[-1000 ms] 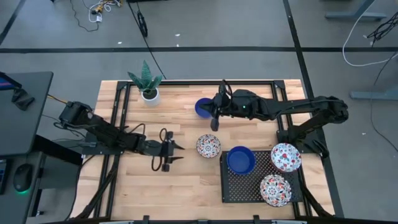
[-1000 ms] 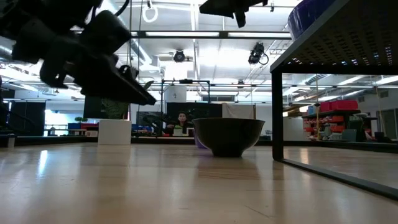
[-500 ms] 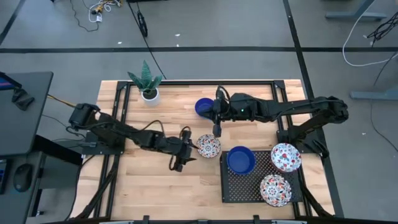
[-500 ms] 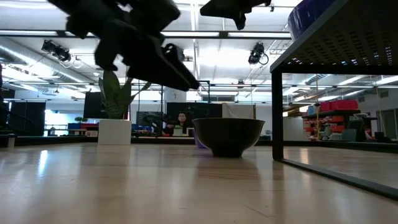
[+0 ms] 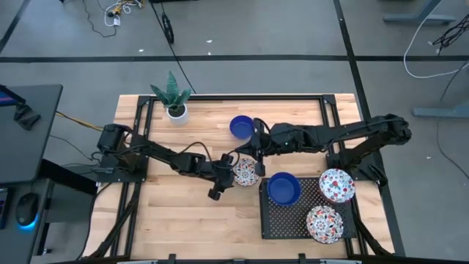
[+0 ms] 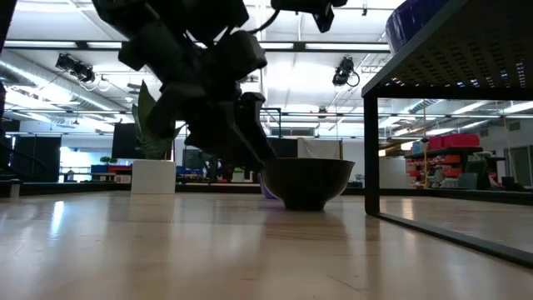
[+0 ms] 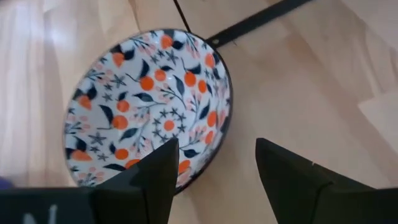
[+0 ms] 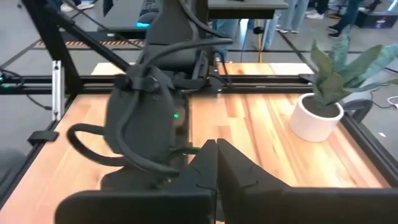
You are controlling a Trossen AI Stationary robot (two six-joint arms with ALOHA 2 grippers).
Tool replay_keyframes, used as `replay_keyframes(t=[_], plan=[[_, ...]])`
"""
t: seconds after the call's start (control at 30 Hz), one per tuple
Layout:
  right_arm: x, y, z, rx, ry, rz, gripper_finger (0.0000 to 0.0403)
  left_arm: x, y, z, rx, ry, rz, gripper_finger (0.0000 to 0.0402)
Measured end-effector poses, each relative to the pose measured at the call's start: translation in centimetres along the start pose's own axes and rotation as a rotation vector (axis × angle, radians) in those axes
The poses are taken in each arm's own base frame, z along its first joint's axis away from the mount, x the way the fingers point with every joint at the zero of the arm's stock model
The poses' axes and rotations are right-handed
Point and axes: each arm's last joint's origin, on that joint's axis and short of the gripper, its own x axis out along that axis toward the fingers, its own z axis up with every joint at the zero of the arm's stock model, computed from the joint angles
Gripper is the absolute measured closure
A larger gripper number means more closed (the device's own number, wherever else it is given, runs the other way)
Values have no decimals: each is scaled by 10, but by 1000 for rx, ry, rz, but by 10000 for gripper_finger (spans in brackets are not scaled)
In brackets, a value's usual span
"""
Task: Pick & Place Mini bowls
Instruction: Stack the orange patterned bowl on the orange patterned bowl on the shelf
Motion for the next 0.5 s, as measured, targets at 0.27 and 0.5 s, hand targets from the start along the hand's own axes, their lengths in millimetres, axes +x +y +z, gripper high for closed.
replay_keyframes(t=[0.27,0.5], plan=[[-1,11,-3,-16,33,32,399,1,4,-2,25,4,-1,229],[-6,16,-4,-23,46,46,399,0,8,-2,-41,-3,-4,264]])
